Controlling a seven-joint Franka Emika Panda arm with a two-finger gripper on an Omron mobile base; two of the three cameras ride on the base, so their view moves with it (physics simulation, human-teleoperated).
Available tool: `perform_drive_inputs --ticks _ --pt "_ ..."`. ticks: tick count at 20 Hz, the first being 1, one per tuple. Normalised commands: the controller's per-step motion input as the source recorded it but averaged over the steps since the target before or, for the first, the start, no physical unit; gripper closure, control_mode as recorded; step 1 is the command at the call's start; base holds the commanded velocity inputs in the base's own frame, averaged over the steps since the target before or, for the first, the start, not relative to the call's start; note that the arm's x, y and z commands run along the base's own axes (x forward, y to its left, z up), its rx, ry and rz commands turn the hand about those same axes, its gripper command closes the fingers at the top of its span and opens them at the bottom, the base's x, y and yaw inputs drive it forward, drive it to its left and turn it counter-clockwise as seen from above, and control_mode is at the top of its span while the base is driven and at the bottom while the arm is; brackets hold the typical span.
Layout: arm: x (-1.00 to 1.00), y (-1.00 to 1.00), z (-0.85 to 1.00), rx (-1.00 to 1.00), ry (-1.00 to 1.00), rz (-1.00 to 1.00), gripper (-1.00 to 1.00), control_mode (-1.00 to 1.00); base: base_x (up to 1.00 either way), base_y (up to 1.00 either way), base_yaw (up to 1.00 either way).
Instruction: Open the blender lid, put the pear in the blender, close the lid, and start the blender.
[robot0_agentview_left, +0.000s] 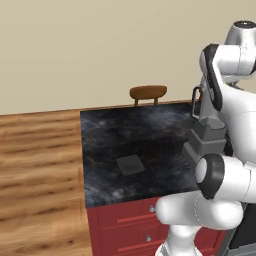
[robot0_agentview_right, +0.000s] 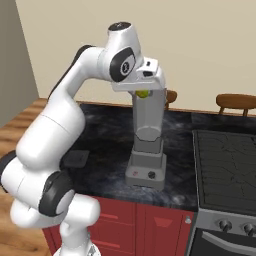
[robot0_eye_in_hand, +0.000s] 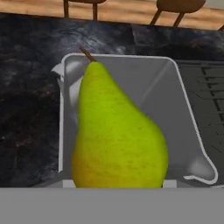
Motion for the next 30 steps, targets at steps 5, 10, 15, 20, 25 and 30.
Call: perform_drive_inputs --ticks 5,10,15,20,25,30 --pt "-0.32 -0.05 -0.15 0.01 0.13 0.00 1.00 -1.00 0.00 0.00 0.00" --pt "-0.76 -0.04 -0.37 0.03 0.00 0.00 1.00 -1.00 0.00 0.00 0.00" --pt "-0.31 0.00 -0.41 0.01 0.04 0.00 1.00 -1.00 0.00 0.00 0.00" --pt "0.05 0.08 -0.33 0.00 0.11 0.00 1.00 -1.00 0.00 0.00 0.00" --pt "0.19 -0.01 0.29 0.00 0.01 0.00 1.00 -1.00 0.00 0.00 0.00" --pt "0.04 -0.01 0.63 0.00 0.00 0.00 1.00 -1.00 0.00 0.00 0.00"
